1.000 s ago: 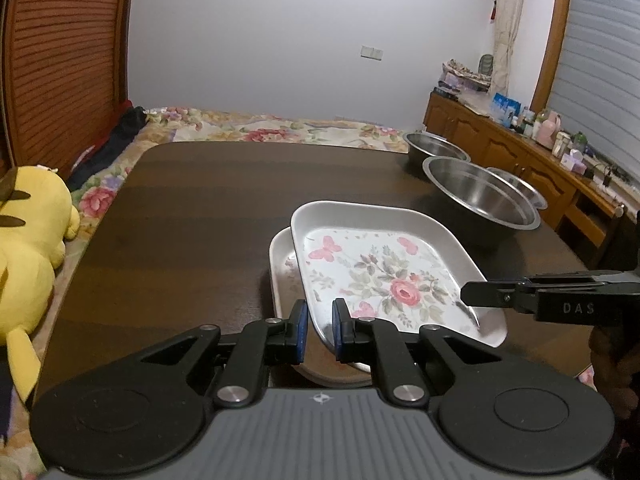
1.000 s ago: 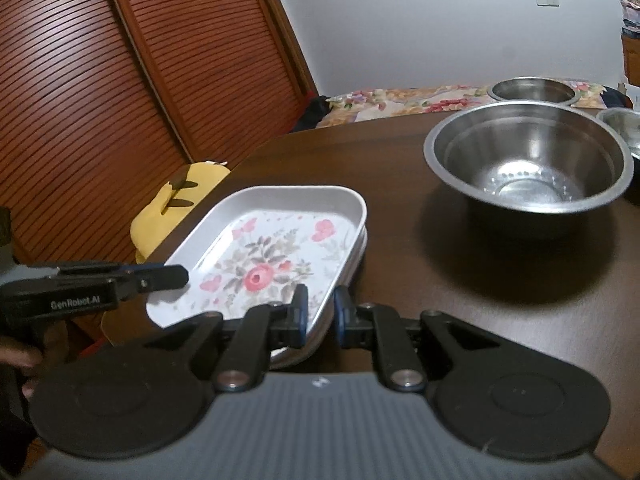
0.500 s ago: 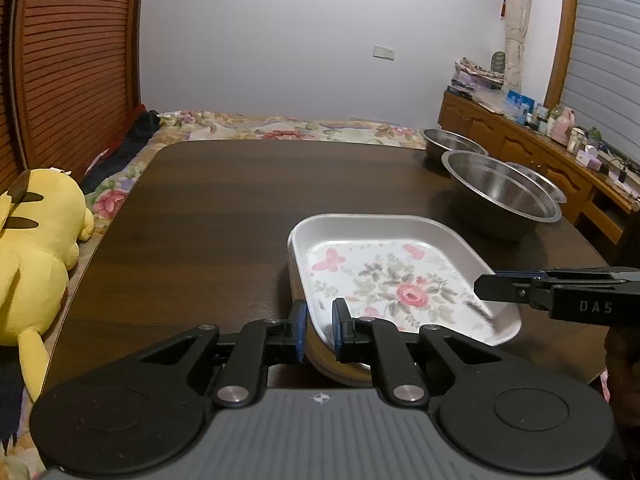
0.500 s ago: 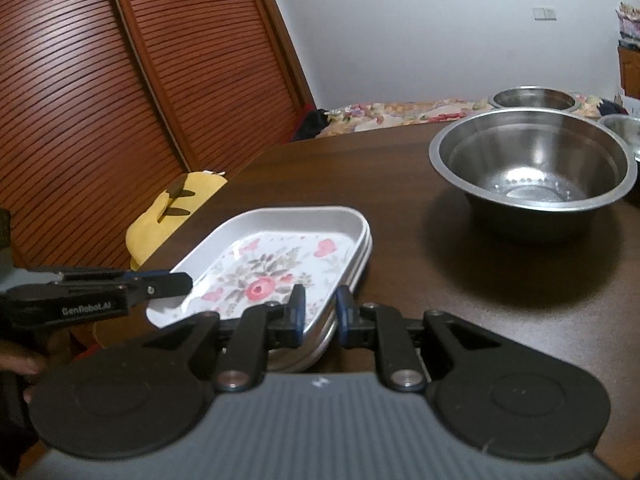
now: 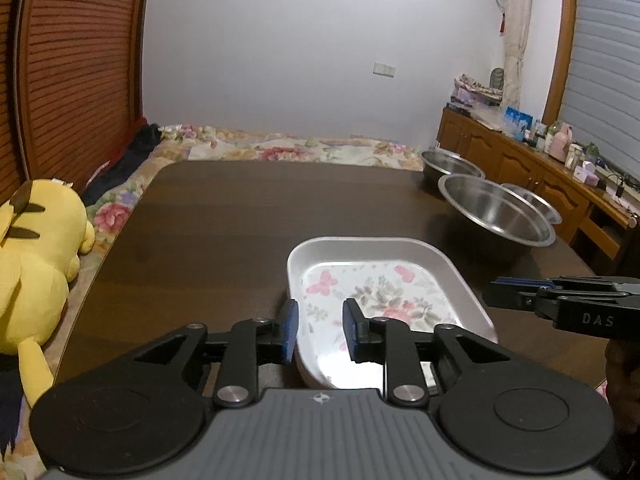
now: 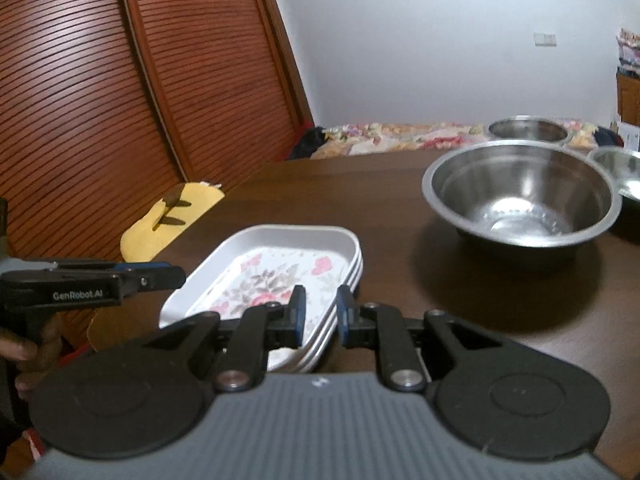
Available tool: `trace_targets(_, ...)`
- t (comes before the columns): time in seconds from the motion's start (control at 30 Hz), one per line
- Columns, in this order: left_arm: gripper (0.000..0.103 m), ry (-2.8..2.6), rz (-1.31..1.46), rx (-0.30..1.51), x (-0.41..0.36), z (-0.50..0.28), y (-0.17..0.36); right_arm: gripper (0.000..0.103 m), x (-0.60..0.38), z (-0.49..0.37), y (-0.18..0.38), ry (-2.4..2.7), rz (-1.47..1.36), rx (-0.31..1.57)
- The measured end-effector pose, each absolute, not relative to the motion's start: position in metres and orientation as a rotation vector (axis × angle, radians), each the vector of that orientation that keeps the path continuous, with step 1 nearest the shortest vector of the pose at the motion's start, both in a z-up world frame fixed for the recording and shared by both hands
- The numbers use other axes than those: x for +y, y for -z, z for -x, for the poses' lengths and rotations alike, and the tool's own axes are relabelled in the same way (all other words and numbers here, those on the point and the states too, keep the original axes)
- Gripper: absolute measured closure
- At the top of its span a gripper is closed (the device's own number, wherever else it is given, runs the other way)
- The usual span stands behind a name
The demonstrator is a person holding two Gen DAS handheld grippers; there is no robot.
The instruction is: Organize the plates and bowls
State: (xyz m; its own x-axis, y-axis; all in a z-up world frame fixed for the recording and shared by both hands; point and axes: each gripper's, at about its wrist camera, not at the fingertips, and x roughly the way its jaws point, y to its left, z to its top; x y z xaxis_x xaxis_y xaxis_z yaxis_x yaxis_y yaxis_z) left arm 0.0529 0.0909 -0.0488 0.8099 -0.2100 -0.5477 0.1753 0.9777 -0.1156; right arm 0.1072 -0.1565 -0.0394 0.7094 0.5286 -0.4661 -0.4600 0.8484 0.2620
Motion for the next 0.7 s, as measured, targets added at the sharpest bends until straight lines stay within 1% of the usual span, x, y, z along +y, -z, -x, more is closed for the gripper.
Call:
trace_targets(0.17,0.070,0.227,0.052,0.570,0.083,-0.055,0.040,0.084,-0.164,-0.102,0.029,-0.533,-0.129,0.516)
trace_targets(0.27,0.064,0.243,0.044,0.559,0.076,-0.059,0.036,0.084,-0.169,-0.101,0.024,-0.521,-0.132,0.499)
trace_targets(0.47,0.061,0.276,0.018,0.539,0.057,-0.069,0.029,0.084,-0.185,-0.099,0.014,-0.476,-0.125,0.449)
trace_targets(0.7,0.053,0.335,0.006,0.513,0.025,-0.084,0.019,0.083,-0.207,-0.106,0.006,-0.401,-0.120,0.412)
